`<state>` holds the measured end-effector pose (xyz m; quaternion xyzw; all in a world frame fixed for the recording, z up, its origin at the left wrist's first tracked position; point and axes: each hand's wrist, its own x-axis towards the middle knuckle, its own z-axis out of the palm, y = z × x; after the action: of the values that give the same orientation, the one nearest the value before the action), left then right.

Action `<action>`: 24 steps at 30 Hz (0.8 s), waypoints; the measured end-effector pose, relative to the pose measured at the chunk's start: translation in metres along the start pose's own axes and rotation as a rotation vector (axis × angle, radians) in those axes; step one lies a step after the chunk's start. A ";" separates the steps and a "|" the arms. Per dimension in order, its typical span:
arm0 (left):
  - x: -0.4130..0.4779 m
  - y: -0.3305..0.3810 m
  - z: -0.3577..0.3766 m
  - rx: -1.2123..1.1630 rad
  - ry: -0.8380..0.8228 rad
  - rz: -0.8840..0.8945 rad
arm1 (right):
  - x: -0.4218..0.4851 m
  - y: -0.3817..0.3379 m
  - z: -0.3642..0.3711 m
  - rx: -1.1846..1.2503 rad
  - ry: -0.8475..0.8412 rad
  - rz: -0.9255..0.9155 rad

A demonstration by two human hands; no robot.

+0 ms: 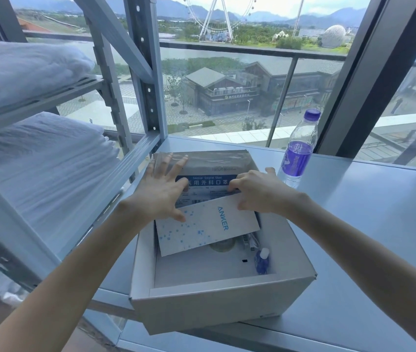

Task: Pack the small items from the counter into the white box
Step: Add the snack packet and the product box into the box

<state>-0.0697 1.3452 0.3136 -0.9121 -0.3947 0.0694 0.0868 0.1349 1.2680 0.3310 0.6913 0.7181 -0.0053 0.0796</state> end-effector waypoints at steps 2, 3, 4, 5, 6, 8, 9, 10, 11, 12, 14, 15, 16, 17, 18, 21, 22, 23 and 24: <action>-0.002 0.002 0.000 -0.012 -0.026 0.006 | -0.005 0.000 0.000 -0.010 -0.012 -0.023; -0.004 0.002 0.000 -0.017 -0.029 0.008 | -0.007 0.000 -0.001 -0.003 -0.017 -0.030; -0.005 0.003 0.000 -0.024 -0.028 0.010 | -0.008 0.000 -0.002 0.012 -0.023 -0.035; -0.005 0.003 -0.001 -0.029 -0.026 0.011 | -0.010 0.001 -0.002 0.027 -0.029 -0.038; -0.006 0.003 -0.002 -0.031 -0.025 0.011 | -0.011 0.001 -0.002 0.035 -0.036 -0.040; -0.009 0.006 -0.004 -0.023 -0.032 0.009 | -0.014 0.002 -0.002 0.023 -0.045 -0.046; -0.011 0.008 -0.004 -0.012 -0.037 0.011 | -0.016 0.002 -0.001 -0.004 -0.043 -0.056; -0.014 0.010 -0.004 0.002 -0.041 0.020 | -0.018 0.001 0.000 -0.047 -0.030 -0.079; -0.017 0.013 -0.004 0.018 -0.042 0.035 | -0.019 0.000 0.002 -0.105 -0.005 -0.114; -0.021 0.016 -0.004 0.036 -0.044 0.055 | -0.020 -0.003 0.004 -0.170 0.023 -0.158; -0.028 0.022 -0.004 0.071 -0.062 0.094 | -0.019 -0.009 0.008 -0.275 0.067 -0.259; -0.030 0.024 -0.004 0.081 -0.077 0.111 | -0.017 -0.013 0.011 -0.306 0.076 -0.305; -0.031 0.026 -0.003 0.088 -0.091 0.127 | -0.015 -0.016 0.013 -0.322 0.072 -0.338; -0.032 0.027 -0.002 0.098 -0.098 0.141 | -0.013 -0.018 0.015 -0.324 0.058 -0.356; -0.031 0.027 -0.001 0.109 -0.102 0.148 | -0.010 -0.019 0.016 -0.317 0.034 -0.360; -0.031 0.025 0.002 0.124 -0.101 0.151 | -0.006 -0.022 0.014 -0.283 -0.021 -0.337; -0.031 0.024 0.002 0.118 -0.093 0.150 | -0.005 -0.022 0.013 -0.284 -0.008 -0.335; -0.032 0.024 0.002 0.108 -0.080 0.146 | -0.006 -0.022 0.012 -0.290 0.018 -0.332; -0.031 0.024 0.002 0.093 -0.061 0.141 | -0.006 -0.021 0.011 -0.296 0.053 -0.328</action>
<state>-0.0744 1.3061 0.3079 -0.9301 -0.3283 0.1213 0.1118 0.1154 1.2594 0.3187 0.5461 0.8157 0.1054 0.1592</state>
